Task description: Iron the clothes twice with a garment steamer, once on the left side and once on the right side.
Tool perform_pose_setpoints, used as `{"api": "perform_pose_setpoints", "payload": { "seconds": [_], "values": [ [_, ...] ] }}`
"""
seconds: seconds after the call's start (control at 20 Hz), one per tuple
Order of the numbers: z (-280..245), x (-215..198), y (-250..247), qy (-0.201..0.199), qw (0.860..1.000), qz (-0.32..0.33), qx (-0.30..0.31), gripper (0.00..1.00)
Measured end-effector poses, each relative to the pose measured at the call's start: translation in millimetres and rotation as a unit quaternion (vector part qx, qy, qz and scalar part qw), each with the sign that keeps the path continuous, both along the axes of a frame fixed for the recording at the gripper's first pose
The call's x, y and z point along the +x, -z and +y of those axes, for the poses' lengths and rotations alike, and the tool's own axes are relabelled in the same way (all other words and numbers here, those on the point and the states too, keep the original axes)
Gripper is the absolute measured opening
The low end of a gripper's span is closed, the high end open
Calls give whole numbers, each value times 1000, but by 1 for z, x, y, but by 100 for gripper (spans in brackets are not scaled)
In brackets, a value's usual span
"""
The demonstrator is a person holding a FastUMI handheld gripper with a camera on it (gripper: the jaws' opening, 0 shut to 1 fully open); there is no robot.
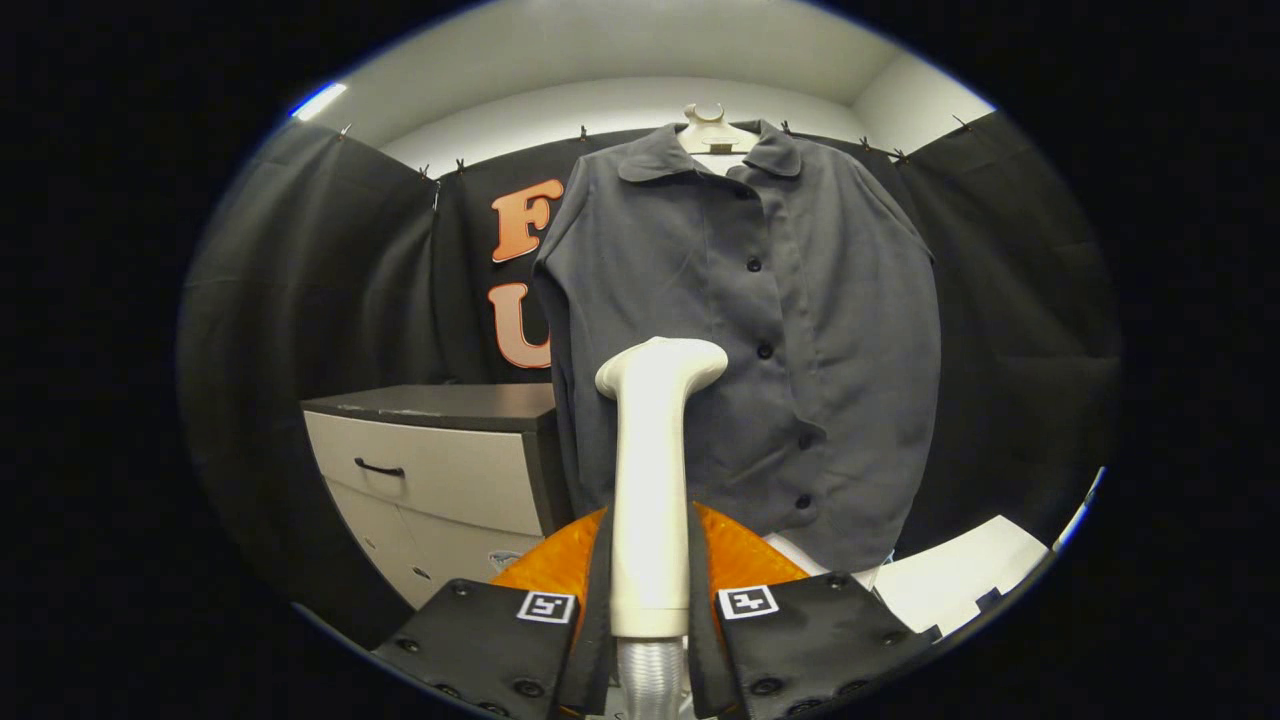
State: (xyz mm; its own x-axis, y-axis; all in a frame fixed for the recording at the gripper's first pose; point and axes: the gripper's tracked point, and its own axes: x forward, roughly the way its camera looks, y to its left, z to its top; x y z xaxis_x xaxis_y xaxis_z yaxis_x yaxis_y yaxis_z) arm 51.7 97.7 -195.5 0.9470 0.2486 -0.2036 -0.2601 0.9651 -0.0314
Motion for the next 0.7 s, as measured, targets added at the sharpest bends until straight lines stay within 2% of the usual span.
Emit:
{"api": "perform_pose_setpoints", "payload": {
  "seconds": [0.7],
  "values": [
    [-12,-26,61,6,998,54,-15,38]
  ]
}}
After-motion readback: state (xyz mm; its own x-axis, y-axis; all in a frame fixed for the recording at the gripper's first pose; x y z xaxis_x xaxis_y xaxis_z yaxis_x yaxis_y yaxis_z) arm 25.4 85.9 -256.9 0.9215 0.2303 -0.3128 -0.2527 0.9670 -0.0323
